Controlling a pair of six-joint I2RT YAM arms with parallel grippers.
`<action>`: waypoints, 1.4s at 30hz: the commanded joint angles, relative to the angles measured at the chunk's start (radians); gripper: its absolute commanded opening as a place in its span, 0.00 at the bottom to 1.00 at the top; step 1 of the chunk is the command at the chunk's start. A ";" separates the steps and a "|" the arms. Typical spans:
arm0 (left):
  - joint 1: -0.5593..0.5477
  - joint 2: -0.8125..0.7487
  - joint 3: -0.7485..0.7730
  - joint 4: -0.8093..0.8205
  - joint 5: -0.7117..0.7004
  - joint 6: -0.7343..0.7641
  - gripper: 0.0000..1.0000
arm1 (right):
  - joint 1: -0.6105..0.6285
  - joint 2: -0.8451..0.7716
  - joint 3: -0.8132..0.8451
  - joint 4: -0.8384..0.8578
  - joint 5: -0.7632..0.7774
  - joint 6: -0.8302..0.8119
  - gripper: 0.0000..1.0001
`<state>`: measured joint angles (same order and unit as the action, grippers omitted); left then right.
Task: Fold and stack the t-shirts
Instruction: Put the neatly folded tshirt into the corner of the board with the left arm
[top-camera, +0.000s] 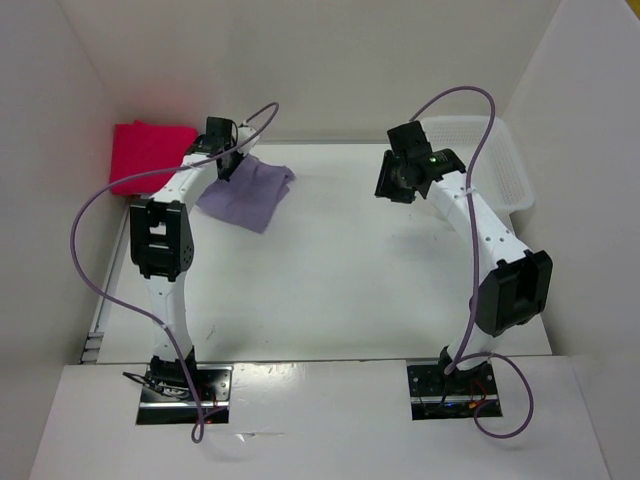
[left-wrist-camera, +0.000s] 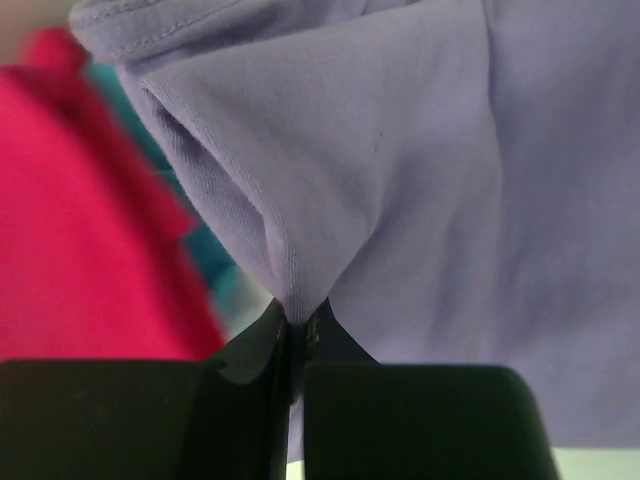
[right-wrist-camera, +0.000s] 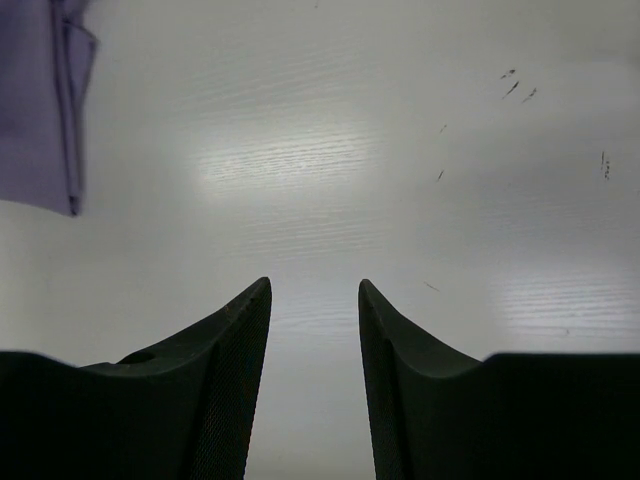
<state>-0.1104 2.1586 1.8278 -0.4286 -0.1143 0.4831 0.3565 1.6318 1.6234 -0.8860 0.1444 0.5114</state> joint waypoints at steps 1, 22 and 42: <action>0.017 0.015 0.109 0.079 -0.214 0.115 0.00 | -0.007 0.007 0.041 -0.013 0.030 -0.014 0.46; 0.250 0.248 0.649 0.001 -0.240 0.161 0.00 | -0.007 0.085 0.092 -0.073 0.050 -0.005 0.47; 0.394 0.606 1.125 -0.187 -0.315 0.098 0.59 | 0.061 0.321 0.328 -0.211 0.050 -0.025 0.50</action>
<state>0.2672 2.7499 2.9139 -0.6460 -0.3290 0.6048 0.3855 1.9308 1.8828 -1.0405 0.1780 0.5018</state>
